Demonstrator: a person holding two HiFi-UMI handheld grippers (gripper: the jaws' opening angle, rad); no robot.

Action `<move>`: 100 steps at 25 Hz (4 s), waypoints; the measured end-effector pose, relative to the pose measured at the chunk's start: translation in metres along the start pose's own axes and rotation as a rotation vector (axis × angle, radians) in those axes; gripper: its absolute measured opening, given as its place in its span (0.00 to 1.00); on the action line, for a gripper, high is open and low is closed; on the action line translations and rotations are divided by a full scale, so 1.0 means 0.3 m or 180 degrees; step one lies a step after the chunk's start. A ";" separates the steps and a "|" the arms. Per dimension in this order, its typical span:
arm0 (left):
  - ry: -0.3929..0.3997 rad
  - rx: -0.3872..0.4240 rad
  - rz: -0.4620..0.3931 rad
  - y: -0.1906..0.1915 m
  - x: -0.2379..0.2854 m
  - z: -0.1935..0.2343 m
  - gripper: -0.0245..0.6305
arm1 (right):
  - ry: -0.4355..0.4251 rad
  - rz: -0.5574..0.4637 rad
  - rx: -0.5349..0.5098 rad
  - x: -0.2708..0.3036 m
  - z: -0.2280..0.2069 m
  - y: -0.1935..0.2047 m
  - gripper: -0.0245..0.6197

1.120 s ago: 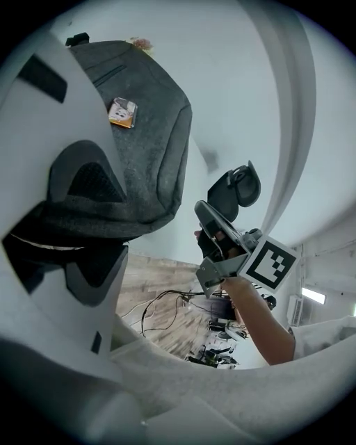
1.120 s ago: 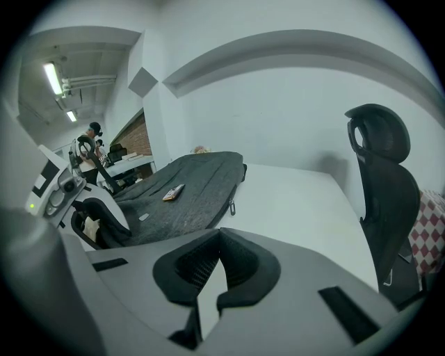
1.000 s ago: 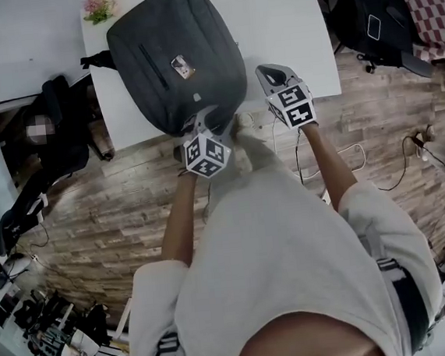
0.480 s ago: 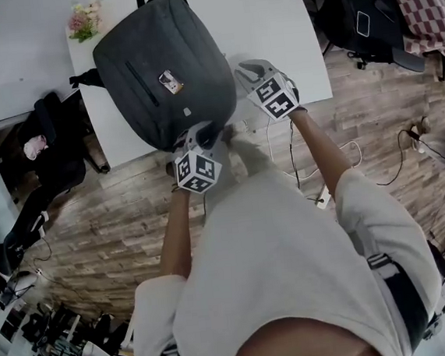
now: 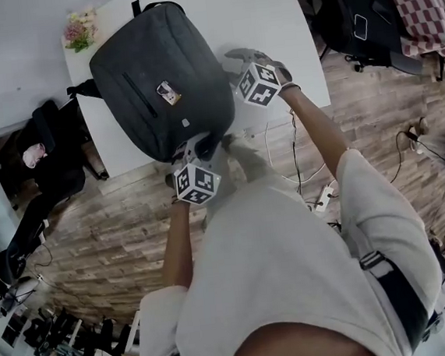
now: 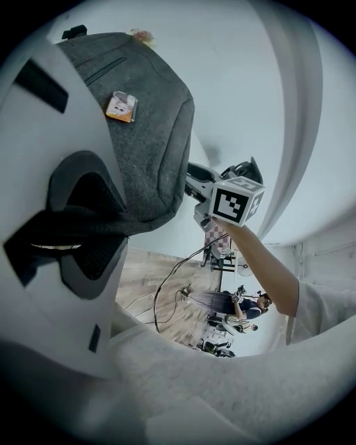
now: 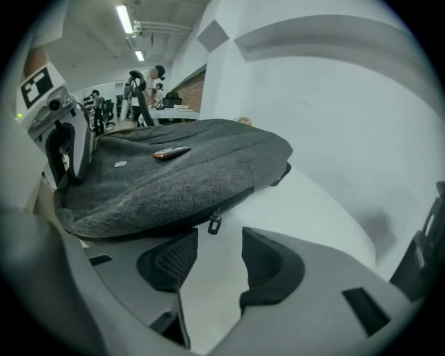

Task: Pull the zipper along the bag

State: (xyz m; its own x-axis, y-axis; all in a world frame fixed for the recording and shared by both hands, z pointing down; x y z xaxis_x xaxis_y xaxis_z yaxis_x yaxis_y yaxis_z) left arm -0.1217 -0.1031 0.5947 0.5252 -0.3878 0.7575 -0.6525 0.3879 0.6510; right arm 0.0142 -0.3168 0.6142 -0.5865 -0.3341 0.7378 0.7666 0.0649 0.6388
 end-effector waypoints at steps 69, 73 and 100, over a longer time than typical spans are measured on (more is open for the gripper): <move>0.0279 0.0027 -0.0344 -0.229 0.127 0.038 0.35 | 0.0190 0.0966 0.0884 -0.227 0.336 0.183 0.07; 0.0166 0.0178 -0.0223 -0.121 -0.019 0.045 0.39 | 0.0175 0.0951 0.0887 -0.231 0.334 0.190 0.07; -0.0098 0.0658 0.0160 -0.082 0.093 -0.014 0.31 | 0.0781 0.1500 0.0713 -0.250 0.105 0.263 0.07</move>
State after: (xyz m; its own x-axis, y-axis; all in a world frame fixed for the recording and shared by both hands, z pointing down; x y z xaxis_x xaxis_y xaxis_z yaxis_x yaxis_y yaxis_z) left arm -0.0888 -0.1200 0.6002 0.4744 -0.3988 0.7848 -0.7772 0.2289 0.5861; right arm 0.1106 -0.2572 0.6162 -0.0967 -0.4274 0.8989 0.8407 0.4484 0.3036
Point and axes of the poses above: the fingertips, and each gripper's own axes: x forward along the fingers, z to its left, y out of its underside, the point moved 10 cm from there along -x, backward along the fingers, and after that the axes turned 1 degree about y, right-handed, at the moved point
